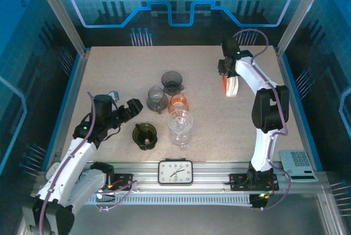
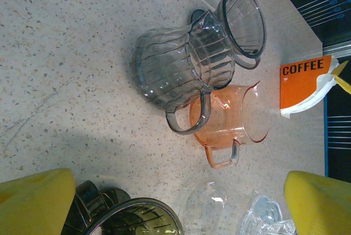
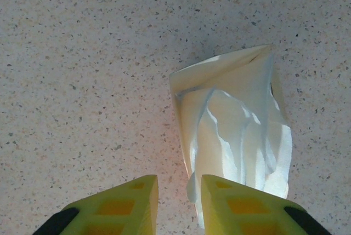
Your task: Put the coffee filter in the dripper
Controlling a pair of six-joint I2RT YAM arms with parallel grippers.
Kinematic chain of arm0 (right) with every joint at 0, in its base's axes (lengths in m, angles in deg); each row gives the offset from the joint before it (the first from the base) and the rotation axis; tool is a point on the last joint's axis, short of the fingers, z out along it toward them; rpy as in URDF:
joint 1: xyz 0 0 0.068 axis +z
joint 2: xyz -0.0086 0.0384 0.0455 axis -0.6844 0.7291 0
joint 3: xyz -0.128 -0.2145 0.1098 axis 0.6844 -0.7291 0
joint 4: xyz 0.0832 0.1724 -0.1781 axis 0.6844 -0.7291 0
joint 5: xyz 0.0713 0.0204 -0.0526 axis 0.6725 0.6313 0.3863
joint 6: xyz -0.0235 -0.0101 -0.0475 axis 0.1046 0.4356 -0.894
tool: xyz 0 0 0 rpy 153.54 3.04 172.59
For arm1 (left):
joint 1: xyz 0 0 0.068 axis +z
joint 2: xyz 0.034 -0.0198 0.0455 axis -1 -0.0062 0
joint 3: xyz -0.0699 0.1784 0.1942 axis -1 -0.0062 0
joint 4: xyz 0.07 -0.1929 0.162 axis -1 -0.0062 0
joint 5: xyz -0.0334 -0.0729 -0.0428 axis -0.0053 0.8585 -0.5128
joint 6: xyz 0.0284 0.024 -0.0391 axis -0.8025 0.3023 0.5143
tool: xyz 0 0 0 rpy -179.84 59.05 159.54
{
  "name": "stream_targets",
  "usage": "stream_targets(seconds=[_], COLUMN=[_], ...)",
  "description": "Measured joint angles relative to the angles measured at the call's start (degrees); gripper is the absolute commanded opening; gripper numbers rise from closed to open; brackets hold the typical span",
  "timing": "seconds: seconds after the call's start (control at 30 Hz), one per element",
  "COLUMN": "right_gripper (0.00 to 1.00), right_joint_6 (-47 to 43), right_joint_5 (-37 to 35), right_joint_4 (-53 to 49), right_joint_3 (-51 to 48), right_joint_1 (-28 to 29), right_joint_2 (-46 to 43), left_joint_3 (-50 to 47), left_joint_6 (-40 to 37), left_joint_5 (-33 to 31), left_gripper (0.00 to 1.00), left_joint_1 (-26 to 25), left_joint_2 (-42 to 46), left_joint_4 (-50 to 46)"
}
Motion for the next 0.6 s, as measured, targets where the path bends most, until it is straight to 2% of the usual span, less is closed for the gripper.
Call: stream_targets(seconds=[0.37,0.6], right_gripper=[0.25,0.19], right_joint_6=[-0.8,-0.8], right_joint_5=[-1.1,-2.0], right_joint_4=[-1.3,-1.7], right_joint_3=[1.7,2.2], right_joint_1=[0.0,0.0], right_joint_2=[2.1,2.7], left_joint_3=[0.0,-0.2], left_joint_6=[0.0,0.0], left_joint_5=[0.0,0.0], left_gripper=[0.99,0.99], left_joint_1=[0.4,0.6], left_joint_2=[0.0,0.0], left_joint_4=[0.1,0.2])
